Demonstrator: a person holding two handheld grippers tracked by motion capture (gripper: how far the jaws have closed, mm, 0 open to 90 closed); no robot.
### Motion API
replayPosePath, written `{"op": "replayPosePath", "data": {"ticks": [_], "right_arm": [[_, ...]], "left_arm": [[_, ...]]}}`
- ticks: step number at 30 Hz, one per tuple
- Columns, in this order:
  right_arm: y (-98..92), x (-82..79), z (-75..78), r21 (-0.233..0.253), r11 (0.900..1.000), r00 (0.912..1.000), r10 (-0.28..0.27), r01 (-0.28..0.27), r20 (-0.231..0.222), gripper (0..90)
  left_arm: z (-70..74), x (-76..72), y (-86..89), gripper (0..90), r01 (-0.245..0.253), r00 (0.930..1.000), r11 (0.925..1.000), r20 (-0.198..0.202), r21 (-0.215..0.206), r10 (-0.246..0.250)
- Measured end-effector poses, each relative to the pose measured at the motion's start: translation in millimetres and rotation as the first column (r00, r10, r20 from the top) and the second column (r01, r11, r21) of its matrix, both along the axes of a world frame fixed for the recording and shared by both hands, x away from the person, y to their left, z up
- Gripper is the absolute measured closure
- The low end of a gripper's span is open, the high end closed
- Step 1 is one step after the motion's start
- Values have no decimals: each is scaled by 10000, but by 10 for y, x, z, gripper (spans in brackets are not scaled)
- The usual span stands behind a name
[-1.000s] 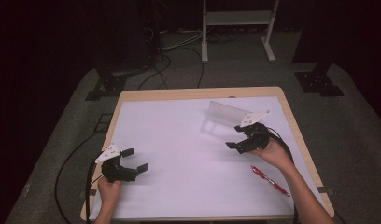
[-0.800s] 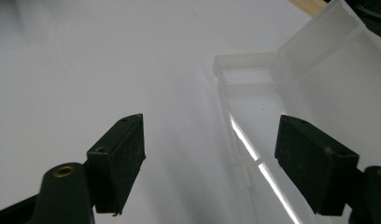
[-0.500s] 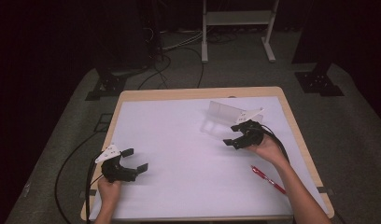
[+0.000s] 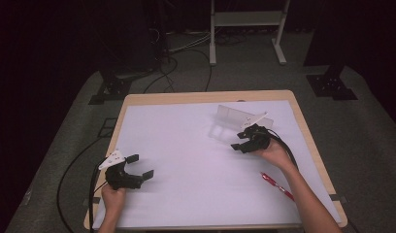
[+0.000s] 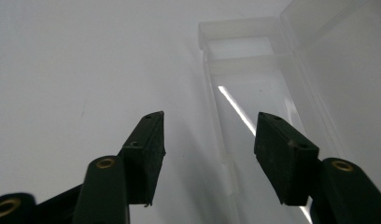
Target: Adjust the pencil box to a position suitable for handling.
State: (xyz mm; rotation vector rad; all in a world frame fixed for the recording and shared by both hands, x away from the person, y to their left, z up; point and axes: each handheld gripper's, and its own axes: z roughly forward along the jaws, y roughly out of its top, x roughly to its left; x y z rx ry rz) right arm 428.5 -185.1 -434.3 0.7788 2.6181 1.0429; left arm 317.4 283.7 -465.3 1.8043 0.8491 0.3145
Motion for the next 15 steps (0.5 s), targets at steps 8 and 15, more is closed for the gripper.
{"op": "replayPosePath", "data": {"ticks": [8,15], "right_arm": [[-29,78,-103,-223,9997,9997,-105,100,-229,548],[-41,118,-165,-304,9992,9988,-260,248,-405,631]], "left_arm": [[0,-1,1,0,-4,10000,10000,-4,-1,4],[0,0,2,0,-5,10000,10000,-8,-9,5]]}}
